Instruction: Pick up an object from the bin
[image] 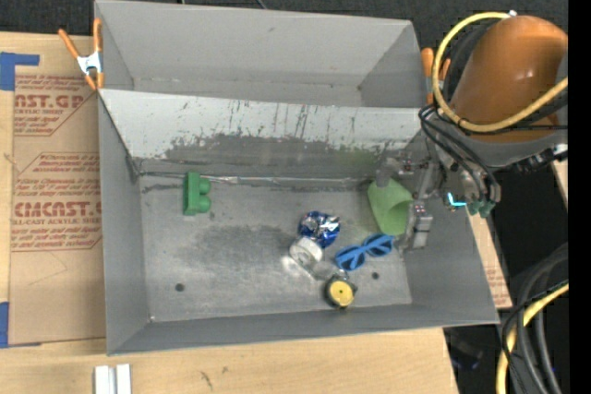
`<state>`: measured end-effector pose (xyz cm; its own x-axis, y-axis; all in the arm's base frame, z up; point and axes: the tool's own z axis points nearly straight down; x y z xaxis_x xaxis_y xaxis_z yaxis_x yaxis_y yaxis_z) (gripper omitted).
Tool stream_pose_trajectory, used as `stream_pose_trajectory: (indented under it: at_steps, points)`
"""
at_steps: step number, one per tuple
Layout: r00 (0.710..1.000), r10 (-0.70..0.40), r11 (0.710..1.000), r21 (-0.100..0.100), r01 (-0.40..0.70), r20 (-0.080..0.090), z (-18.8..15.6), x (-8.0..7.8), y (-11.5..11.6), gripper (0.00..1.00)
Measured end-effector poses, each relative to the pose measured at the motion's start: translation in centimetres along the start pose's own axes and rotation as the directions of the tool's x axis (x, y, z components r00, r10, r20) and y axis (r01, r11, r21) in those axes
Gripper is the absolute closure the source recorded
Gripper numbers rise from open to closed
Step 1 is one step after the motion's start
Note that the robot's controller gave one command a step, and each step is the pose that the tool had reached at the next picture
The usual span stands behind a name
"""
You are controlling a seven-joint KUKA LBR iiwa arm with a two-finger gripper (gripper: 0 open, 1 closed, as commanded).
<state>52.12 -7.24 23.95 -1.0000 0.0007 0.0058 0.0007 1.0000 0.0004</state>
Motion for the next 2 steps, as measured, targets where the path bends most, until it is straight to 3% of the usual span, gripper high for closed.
stream_pose_trajectory:
  at_steps: [1, 2]
  points:
    - [1.000, -0.002, 1.000, -0.001, 0.002, -0.001, 9.2, -0.2, 2.5, 0.00]
    - [0.999, 0.039, 0.999, 0.002, -0.039, 0.010, 17.0, 0.0, 2.5, 0.00]
